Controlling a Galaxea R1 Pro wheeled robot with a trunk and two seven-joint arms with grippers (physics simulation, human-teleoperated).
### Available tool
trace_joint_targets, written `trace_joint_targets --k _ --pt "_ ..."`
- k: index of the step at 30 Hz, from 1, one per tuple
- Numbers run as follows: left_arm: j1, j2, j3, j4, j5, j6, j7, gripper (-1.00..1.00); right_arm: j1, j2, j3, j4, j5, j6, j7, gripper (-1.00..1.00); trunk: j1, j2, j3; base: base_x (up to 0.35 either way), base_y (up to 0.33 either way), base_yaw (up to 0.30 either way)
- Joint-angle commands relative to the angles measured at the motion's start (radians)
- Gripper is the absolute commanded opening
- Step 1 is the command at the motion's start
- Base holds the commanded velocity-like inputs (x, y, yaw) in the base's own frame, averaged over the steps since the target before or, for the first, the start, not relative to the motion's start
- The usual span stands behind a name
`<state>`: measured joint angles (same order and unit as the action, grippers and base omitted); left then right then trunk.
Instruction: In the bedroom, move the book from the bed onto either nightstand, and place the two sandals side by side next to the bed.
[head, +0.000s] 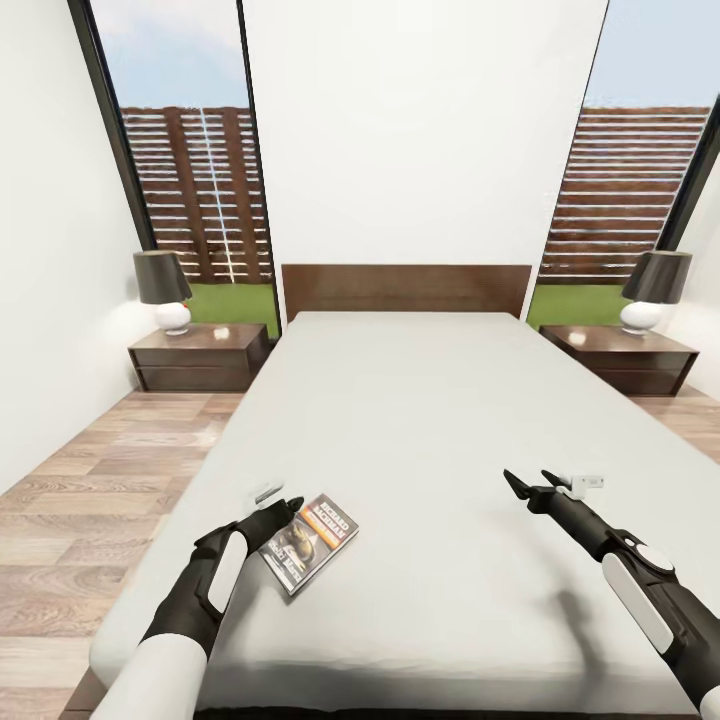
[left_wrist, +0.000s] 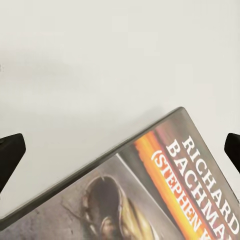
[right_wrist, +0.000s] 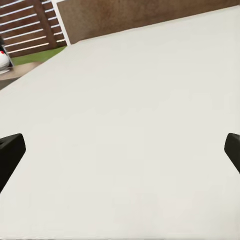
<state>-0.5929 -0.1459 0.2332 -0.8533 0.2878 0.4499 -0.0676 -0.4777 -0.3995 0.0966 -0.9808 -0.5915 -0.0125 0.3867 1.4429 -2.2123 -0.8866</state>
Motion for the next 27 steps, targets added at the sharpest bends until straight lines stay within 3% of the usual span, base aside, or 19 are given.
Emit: trace_joint_targets --k 1,16,27 --pt "-0.001 -0.001 0.005 -0.001 0.003 0.007 -0.004 1.00 -0.001 -0.001 0.003 0.001 -0.010 -0.001 0.001 1.00 0.004 -0.008 -0.004 0.000 0.000 0.000" --pt "-0.001 -0.001 0.005 -0.001 0.004 0.007 -0.004 1.00 -0.001 -0.001 0.003 0.001 -0.010 -0.001 0.003 1.00 0.027 -0.050 -0.023 0.000 0.000 0.000" --pt "-0.001 -0.001 0.006 -0.001 0.004 0.007 -0.005 1.00 -0.001 -0.002 0.003 0.001 -0.011 -0.001 0.003 1.00 0.027 -0.050 -0.023 0.000 0.000 0.000"
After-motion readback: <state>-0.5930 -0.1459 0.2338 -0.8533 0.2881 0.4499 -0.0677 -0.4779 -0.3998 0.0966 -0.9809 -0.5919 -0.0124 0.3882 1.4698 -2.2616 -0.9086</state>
